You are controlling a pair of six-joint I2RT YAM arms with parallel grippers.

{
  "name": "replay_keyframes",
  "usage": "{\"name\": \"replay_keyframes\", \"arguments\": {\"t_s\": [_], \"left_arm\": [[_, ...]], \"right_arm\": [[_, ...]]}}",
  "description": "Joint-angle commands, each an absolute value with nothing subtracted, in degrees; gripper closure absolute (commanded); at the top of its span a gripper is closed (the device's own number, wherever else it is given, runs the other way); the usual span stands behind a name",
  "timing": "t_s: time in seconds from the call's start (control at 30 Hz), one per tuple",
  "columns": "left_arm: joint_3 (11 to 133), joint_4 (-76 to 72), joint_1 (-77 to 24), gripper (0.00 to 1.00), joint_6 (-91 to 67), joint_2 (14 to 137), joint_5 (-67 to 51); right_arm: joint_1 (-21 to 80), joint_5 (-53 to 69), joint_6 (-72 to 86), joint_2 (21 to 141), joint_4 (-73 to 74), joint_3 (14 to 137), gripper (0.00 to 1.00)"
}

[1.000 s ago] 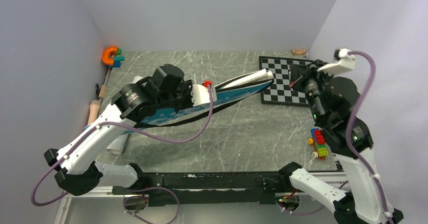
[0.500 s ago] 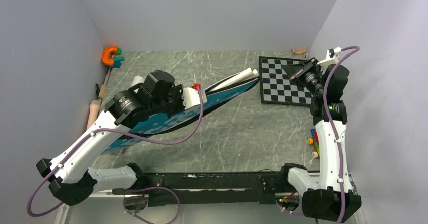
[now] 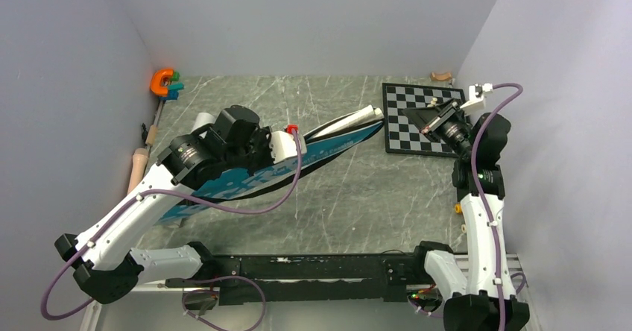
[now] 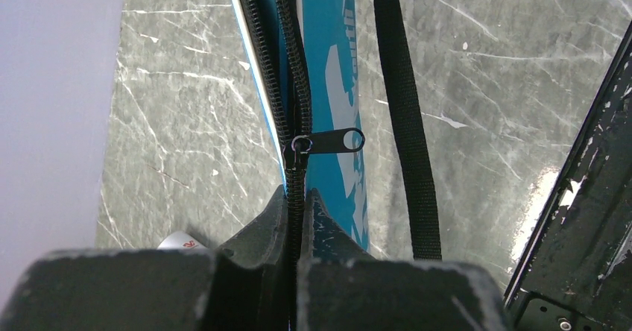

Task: Pack up the badminton gear

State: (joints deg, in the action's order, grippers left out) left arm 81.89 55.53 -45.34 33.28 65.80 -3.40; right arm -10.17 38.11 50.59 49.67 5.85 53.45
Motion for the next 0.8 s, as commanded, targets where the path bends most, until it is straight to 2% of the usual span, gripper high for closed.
{"name": "replay_keyframes", "arguments": {"t_s": [0.0, 0.33, 0.77], "left_arm": [[83.78, 50.39, -45.26, 1.0, 33.14, 64.15, -5.16], [85.05, 51.44, -45.22, 1.0, 34.29, 65.06, -6.04], [85.21, 50.9, -45.19, 1.0, 34.79, 64.74, -5.9]], "right_arm": [[-7.77, 39.37, 51.37, 50.08, 2.12, 52.6, 1.0], [-1.81, 35.94, 46.31, 55.24, 5.9, 57.66, 1.0], [8.3, 31.59, 42.83, 54.89, 14.46, 58.51, 1.0]]}}
